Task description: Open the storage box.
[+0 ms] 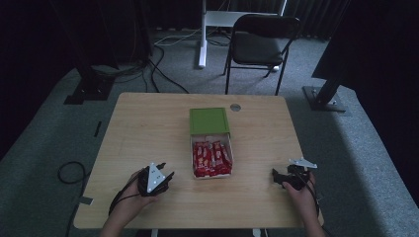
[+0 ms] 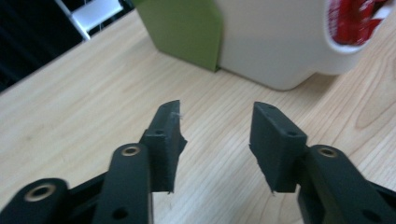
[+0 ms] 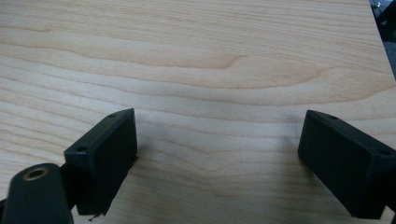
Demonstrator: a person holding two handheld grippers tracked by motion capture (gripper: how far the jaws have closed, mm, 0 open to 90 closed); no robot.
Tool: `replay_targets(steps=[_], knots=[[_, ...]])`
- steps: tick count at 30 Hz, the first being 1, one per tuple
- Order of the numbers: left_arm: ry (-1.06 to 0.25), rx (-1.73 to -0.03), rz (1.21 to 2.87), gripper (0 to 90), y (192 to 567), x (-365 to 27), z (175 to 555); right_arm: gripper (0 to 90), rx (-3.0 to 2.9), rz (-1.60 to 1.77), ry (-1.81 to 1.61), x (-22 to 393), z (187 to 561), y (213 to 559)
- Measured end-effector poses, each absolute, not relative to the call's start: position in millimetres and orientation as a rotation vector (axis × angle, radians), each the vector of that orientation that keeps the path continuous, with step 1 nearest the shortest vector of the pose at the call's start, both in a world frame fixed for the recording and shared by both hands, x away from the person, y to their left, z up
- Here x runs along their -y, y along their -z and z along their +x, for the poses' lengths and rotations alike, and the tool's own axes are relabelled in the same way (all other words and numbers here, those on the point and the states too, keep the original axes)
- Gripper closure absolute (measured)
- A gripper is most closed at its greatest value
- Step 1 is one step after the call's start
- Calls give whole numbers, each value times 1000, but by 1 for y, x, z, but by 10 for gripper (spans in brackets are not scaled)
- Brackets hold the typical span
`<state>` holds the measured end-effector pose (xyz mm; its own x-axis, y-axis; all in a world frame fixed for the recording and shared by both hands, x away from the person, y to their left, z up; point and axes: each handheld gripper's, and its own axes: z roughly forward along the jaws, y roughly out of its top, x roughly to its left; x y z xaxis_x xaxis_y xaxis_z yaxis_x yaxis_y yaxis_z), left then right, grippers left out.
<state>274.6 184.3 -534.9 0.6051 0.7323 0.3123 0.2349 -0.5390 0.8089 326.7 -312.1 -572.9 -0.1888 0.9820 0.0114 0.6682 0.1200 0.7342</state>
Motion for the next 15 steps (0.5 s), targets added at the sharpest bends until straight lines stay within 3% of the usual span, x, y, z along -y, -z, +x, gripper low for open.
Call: replay_targets(steps=[5, 15], knots=[[-798, -866, 2041, 489, 537, -193, 278, 113, -1918, 1593, -851, 312, 327, 573], [-699, -1069, 1938, 277, 540, -215, 286, 113, -1918, 1593, -851, 312, 327, 573]])
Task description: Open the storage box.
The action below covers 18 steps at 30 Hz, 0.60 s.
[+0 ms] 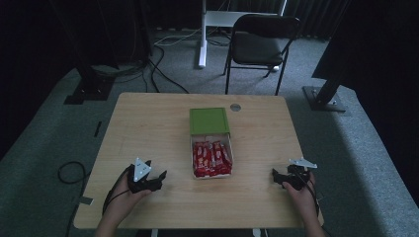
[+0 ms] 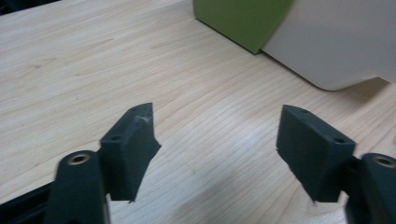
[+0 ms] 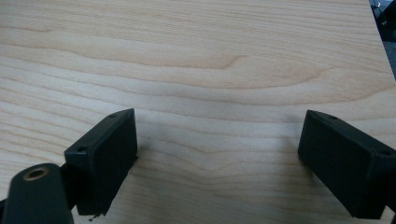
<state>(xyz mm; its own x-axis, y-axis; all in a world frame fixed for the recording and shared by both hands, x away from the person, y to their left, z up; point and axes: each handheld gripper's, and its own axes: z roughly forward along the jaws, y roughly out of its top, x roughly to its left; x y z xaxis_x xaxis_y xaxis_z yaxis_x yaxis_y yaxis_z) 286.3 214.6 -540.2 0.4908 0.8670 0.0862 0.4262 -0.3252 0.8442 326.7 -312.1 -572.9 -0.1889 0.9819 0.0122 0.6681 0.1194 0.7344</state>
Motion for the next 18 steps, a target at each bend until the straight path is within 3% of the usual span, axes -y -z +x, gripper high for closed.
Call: replay_targets(steps=[5, 12, 14, 18], knots=[[-660, -1160, 1843, 219, 538, -226, 290, 113, -1919, 1592, -851, 312, 327, 573], [-770, -1186, 1874, 151, 543, -241, 293, 113, -1919, 1593, -850, 312, 327, 573], [-772, -1206, 1887, 90, 545, -245, 293, 113, -1919, 1592, -850, 312, 327, 573], [-784, -1260, 1884, 90, 547, -252, 294, 113, -1919, 1592, -851, 312, 327, 573]])
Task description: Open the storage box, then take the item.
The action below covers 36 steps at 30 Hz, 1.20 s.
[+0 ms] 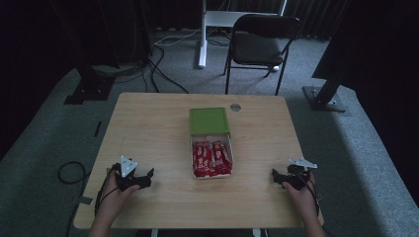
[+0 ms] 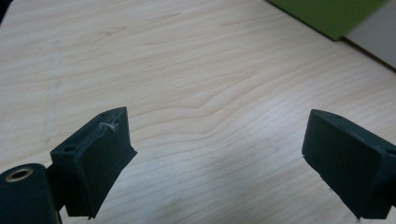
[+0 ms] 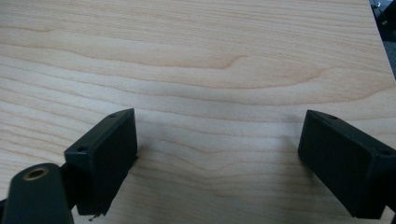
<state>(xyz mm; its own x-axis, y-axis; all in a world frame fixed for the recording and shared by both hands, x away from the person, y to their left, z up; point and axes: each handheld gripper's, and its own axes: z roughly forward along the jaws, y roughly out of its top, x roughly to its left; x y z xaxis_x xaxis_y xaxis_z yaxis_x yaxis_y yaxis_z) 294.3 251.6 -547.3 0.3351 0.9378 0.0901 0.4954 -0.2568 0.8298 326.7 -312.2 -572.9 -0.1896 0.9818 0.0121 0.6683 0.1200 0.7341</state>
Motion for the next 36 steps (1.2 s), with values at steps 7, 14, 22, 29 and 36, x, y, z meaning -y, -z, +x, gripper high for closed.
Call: replay_targets(steps=[7, 14, 22, 29, 36], knots=[[-740, -1373, 1907, 90, 554, -260, 297, 113, -1919, 1594, -851, 312, 327, 573], [-709, -1397, 1980, 90, 564, -259, 300, 112, -1919, 1595, -852, 312, 327, 573], [-656, -1421, 1989, 88, 565, -260, 304, 112, -1920, 1595, -851, 312, 327, 573], [-634, -1463, 1967, 83, 565, -262, 305, 113, -1928, 1586, -853, 312, 327, 573], [-636, -1468, 1961, 84, 566, -261, 304, 112, -1956, 1560, -863, 310, 329, 573]])
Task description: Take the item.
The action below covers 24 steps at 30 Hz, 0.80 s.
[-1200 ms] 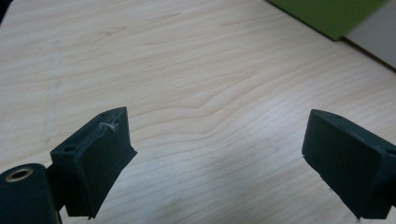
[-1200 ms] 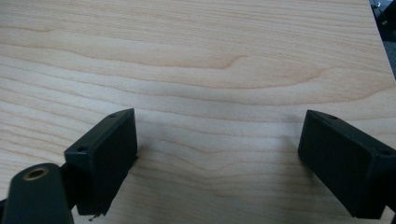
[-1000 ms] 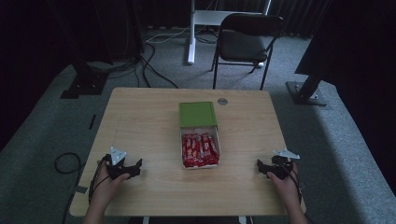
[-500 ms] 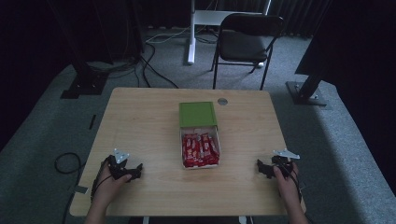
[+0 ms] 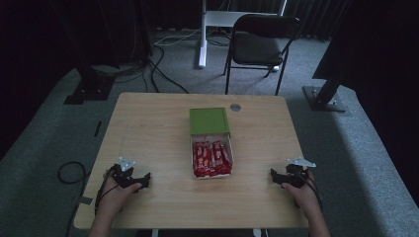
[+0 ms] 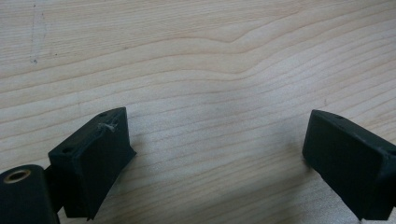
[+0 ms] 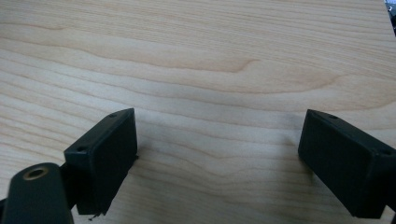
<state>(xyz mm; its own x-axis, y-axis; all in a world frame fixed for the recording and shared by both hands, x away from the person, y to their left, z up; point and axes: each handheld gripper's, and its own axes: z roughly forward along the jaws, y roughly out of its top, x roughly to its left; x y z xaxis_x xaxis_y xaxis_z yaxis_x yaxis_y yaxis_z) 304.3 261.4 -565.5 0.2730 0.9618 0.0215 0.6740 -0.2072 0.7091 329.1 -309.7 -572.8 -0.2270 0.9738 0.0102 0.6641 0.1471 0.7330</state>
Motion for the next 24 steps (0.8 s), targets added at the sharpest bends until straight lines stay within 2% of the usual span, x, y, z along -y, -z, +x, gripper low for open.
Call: replay_targets(steps=[24], knots=[[-637, -1471, 1960, 83, 566, -261, 304, 120, -1876, 1634, -859, 294, 328, 556]])
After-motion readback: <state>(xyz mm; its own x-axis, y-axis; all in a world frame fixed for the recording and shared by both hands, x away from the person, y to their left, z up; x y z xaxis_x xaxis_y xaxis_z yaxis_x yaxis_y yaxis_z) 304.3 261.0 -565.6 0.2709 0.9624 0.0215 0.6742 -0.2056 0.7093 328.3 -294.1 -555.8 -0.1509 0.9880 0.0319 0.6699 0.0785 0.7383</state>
